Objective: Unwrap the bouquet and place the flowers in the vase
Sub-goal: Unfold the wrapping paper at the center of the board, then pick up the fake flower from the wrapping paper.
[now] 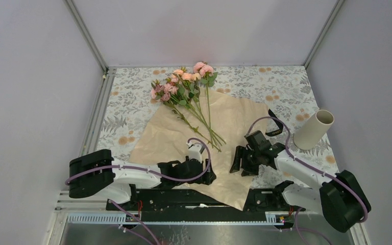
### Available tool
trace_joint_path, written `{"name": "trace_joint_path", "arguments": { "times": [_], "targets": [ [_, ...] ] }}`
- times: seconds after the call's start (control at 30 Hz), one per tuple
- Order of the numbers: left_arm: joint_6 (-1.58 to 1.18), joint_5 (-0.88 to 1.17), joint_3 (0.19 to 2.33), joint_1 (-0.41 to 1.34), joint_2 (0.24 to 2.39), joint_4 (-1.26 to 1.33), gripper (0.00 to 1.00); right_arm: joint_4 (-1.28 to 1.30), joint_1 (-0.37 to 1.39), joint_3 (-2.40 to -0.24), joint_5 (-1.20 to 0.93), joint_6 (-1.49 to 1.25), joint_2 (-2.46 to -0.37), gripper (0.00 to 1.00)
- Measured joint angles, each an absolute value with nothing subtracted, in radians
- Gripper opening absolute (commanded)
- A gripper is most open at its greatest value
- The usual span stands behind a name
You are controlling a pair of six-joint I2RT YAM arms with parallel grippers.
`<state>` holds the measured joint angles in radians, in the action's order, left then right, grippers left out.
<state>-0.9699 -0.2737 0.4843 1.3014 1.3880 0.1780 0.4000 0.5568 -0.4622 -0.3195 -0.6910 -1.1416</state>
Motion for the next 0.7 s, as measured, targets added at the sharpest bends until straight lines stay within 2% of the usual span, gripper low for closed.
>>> {"name": "trace_joint_path", "arguments": {
  "times": [0.17,0.33,0.47,0.7],
  "targets": [
    [-1.002,-0.278,0.457,1.301,1.369,0.201,0.7,0.498,0.557,-0.437,-0.234,-0.708,-1.028,0.71],
    [-0.989,-0.266,0.456,1.301,1.338,0.171,0.86,0.573,0.557,-0.43,-0.17,-0.711,-0.955,0.71],
    [-0.903,-0.252,0.516,1.282,1.251,0.057,0.9,0.638,0.557,-0.466,-0.141,-0.675,-0.908,0.71],
    [-0.763,-0.12,0.726,1.049,1.077,-0.104,0.92,0.698,0.557,-0.64,-0.12,-0.541,-0.768,0.7]
  ]
}}
